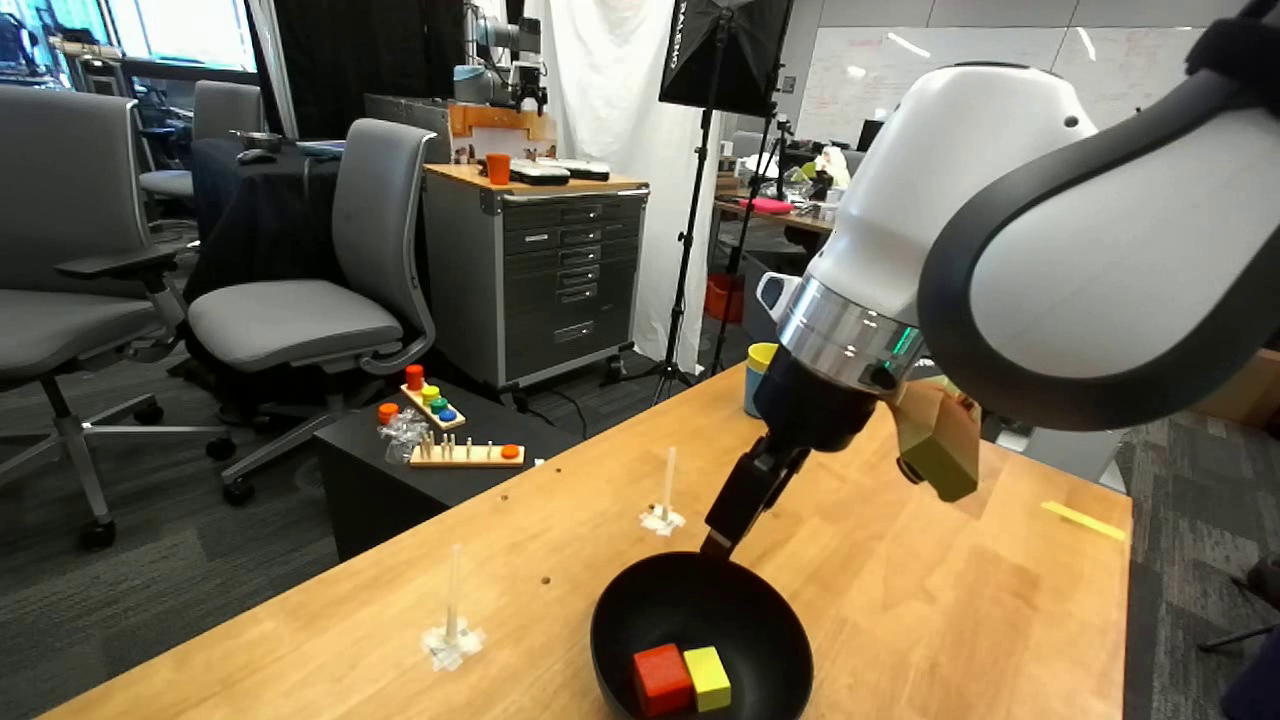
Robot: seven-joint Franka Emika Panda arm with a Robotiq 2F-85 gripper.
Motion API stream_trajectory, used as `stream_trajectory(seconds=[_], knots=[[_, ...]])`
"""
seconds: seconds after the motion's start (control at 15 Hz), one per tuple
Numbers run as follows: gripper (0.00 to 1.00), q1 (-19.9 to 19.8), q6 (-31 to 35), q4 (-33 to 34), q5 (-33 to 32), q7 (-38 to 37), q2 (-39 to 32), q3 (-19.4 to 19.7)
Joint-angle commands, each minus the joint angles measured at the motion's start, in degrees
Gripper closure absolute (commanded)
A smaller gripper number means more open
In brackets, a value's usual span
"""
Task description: Pick the orange and yellow cubes and put them in the bowl
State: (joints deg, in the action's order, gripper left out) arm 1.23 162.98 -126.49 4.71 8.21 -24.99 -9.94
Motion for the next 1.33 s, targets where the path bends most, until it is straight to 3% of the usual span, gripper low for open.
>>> stream_trajectory(seconds=[0.0,0.27,0.33,0.6,0.87,1.13,1.27], knots=[[0.0,4.97,2.91,-1.04,-3.94,-7.43,1.01,5.71],[0.0,10.66,2.39,-0.79,-8.79,-16.15,0.91,12.34],[0.0,11.57,-0.55,-3.97,-10.19,-17.66,7.0,13.96],[0.0,14.03,-5.22,-6.39,-15.57,-24.25,15.86,17.81],[0.0,9.68,-15.91,-7.95,-16.33,-23.07,26.5,13.77],[0.0,7.41,-31.05,-8.51,-6.57,-12.87,34.64,10.43],[0.0,6.81,-39.08,-8.03,-4.67,-9.95,37.3,10.03]])
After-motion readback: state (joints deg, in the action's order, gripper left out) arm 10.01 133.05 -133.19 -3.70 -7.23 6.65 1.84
